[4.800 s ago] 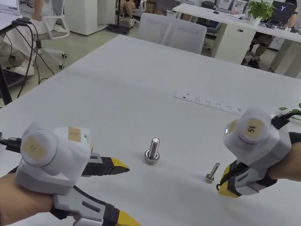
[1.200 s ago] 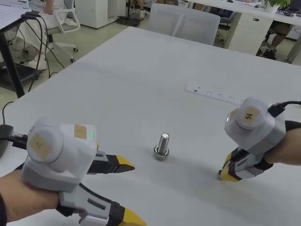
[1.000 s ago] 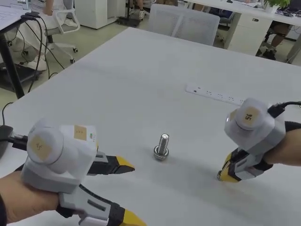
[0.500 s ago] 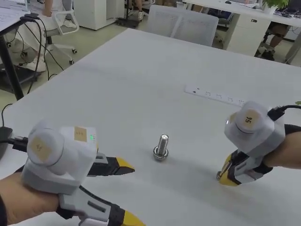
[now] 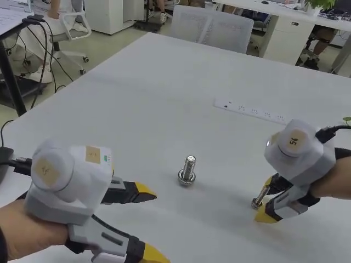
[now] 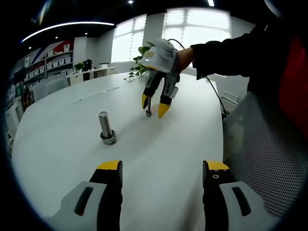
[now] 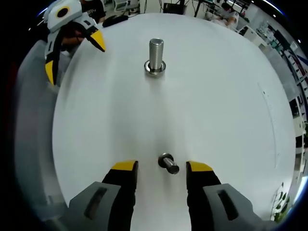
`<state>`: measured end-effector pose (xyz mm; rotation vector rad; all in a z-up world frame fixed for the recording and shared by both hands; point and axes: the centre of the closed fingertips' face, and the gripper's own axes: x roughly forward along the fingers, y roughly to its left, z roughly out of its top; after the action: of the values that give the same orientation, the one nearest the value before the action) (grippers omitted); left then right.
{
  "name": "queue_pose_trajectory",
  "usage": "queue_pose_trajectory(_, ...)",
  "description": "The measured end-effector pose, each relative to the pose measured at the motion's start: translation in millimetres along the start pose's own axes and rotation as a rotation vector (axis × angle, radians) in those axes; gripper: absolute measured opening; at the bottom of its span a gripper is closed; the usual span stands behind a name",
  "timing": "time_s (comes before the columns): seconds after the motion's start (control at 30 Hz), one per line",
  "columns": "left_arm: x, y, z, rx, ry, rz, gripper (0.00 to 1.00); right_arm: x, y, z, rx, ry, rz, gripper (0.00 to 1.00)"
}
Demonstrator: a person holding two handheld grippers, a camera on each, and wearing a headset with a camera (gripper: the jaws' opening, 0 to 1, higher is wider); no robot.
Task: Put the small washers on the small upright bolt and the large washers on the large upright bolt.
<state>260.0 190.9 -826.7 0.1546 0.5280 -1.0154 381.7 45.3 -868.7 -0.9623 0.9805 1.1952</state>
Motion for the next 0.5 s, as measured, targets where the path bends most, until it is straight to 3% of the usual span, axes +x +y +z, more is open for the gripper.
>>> queue_pose_trajectory(0.5,-0.1,-0.5,1.6,0.006,-0.002,-0.001,0.67,-1.9,5.2,-3.2,0.062,-0.044,0.004,0.57)
